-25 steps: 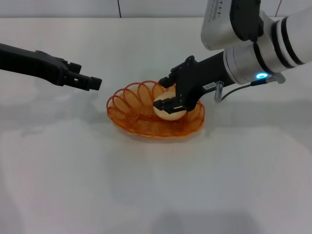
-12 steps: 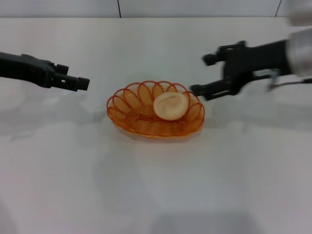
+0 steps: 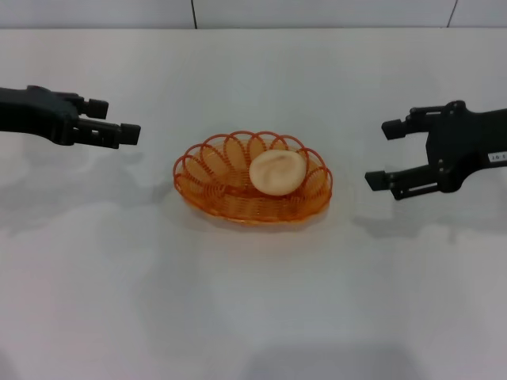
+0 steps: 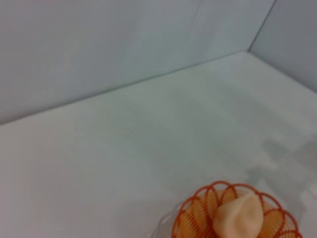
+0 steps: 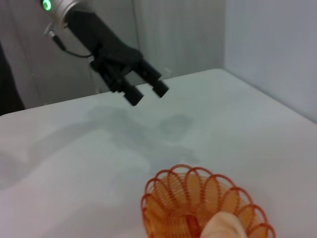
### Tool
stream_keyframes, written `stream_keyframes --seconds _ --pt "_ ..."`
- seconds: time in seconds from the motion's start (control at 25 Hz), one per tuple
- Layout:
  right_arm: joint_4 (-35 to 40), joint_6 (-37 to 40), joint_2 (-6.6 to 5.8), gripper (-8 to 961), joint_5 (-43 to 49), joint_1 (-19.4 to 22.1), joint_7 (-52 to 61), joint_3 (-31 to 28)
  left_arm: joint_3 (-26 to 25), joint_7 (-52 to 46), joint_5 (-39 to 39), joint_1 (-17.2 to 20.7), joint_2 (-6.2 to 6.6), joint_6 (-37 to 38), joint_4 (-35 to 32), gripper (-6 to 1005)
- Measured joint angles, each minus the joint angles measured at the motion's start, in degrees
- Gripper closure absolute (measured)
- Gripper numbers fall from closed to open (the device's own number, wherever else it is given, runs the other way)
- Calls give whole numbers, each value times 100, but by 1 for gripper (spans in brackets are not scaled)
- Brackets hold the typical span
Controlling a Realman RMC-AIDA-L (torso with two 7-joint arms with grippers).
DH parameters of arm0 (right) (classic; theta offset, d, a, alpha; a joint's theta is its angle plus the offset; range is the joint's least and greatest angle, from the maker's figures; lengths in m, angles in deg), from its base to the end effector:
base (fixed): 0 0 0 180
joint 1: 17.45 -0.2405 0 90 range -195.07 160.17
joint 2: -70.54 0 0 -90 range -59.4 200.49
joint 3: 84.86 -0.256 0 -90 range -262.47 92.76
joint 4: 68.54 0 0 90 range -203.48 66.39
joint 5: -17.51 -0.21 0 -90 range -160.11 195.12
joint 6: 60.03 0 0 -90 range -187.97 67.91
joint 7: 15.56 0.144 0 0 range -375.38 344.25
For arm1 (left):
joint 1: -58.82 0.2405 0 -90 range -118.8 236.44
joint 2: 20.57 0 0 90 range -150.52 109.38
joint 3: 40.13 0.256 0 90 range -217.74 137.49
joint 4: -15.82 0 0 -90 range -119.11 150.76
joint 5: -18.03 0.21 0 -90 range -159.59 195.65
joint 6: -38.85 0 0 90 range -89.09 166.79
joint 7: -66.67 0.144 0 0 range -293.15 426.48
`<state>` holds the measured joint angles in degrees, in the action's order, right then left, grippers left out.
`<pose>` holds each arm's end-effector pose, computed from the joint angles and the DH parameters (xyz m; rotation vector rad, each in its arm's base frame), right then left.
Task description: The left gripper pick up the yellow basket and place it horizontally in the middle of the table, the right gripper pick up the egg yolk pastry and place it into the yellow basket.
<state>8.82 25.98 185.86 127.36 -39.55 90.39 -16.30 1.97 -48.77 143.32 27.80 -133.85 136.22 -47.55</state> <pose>0.1843 0.3331 0.0438 -2.8328 0.3503 0.3214 -0.2435 0.3523 0.0959 -2.6574 -0.9519 -0.3106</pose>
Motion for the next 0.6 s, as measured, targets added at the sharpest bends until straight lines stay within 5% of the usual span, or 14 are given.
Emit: stream_keyframes --seconds 0.6 --pt "-84 143 0 121 32 -182 -66 80 83 796 -393 41 -36 824 2 113"
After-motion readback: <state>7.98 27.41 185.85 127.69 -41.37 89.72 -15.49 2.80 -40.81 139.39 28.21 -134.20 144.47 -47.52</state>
